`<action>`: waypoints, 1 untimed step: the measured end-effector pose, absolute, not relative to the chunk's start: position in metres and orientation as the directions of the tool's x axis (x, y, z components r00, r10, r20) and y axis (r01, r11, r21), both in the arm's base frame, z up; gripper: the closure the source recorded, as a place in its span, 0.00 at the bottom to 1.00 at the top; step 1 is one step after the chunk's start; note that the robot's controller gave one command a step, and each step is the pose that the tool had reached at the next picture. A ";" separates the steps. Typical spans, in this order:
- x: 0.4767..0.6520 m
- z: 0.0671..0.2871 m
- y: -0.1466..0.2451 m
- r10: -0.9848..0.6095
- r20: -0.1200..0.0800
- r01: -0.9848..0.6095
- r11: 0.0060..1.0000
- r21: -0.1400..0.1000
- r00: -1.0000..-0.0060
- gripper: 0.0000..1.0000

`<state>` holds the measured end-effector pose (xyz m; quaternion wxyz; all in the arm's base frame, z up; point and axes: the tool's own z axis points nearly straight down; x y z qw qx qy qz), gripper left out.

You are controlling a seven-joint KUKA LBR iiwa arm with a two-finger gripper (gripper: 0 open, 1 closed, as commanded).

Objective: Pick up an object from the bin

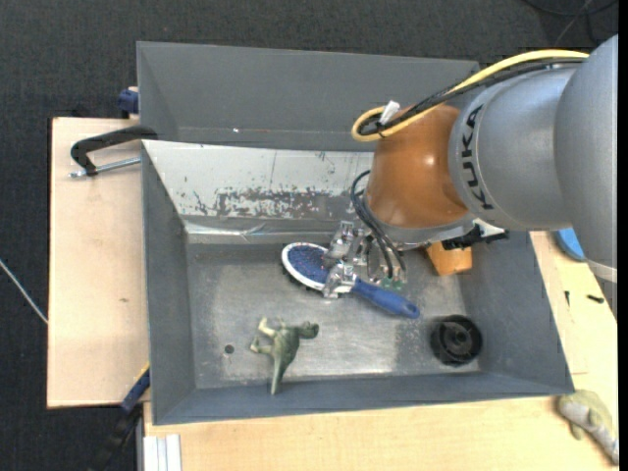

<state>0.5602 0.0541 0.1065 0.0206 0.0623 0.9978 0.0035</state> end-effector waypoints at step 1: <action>0.574 0.266 0.053 0.098 -0.016 0.098 0.995 0.004 -0.995 1.00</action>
Offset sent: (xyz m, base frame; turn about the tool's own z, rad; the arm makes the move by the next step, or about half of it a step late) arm 0.0114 -0.0023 0.1532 -0.0252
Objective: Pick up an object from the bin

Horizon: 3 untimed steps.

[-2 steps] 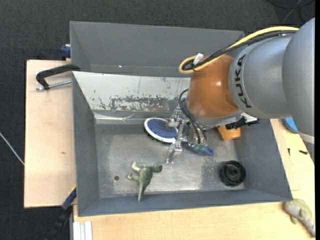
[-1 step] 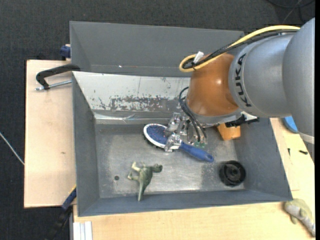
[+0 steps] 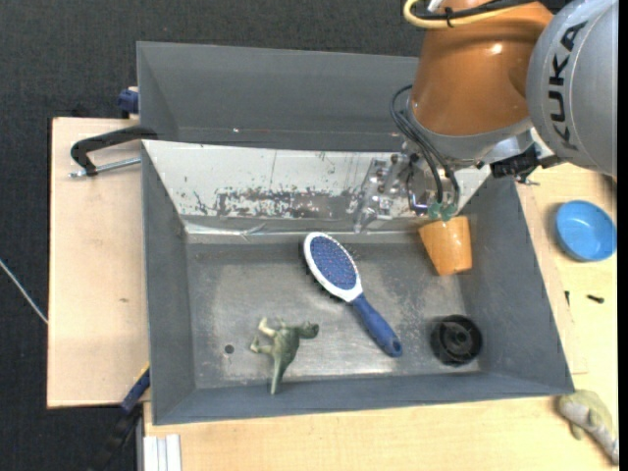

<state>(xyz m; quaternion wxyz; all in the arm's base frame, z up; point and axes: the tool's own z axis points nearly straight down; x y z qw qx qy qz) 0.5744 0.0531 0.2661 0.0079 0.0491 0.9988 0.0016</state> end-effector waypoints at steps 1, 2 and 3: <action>0.573 0.261 0.053 0.098 -0.006 0.098 0.995 0.002 -0.995 0.00; 0.584 0.128 0.075 0.045 0.005 0.045 0.999 0.001 -0.999 0.00; 0.602 0.095 0.055 -0.185 -0.023 -0.185 0.983 0.001 -0.982 0.00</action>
Offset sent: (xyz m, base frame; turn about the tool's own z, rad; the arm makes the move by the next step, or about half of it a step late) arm 0.0000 0.0000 0.0000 0.0000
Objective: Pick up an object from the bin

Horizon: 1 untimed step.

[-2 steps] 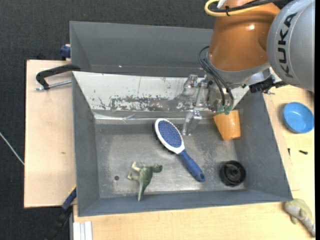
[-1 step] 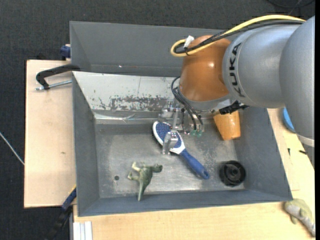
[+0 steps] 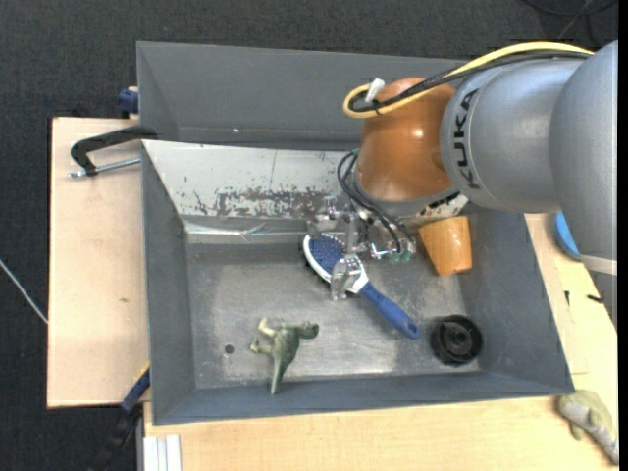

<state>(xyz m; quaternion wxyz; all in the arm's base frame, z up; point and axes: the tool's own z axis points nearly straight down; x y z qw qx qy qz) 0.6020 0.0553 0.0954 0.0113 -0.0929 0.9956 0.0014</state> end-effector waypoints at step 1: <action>0.605 0.097 0.056 -0.184 -0.031 -0.184 0.983 0.002 -0.982 1.00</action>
Offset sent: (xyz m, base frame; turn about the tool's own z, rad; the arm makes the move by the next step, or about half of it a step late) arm 0.0000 0.0000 0.0000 0.0000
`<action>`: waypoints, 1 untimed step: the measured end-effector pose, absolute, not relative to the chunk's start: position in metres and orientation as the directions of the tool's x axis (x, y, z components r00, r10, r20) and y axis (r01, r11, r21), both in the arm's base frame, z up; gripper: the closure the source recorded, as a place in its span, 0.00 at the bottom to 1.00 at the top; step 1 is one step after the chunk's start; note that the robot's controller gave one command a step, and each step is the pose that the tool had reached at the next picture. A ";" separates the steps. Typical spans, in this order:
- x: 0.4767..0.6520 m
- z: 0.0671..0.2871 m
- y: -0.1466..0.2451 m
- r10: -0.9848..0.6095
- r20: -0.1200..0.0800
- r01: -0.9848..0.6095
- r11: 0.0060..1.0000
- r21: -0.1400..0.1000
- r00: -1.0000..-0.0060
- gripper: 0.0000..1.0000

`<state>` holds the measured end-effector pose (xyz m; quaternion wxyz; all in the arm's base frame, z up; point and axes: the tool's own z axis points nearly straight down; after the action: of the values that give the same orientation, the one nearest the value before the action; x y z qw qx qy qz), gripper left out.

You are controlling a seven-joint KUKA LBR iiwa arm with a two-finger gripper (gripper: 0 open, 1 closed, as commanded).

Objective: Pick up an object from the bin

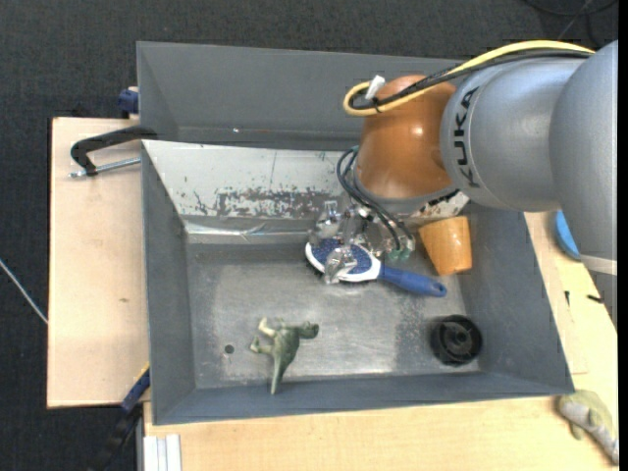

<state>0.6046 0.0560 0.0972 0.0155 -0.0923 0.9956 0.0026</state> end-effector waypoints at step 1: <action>0.600 0.254 0.031 -0.267 -0.017 -0.267 0.964 -0.003 -0.964 1.00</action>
Offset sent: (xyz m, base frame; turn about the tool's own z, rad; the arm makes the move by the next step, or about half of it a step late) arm -0.0073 -0.0257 0.1501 -0.0869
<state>0.6004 0.0306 0.2541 0.0085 -0.1347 0.9909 -0.0004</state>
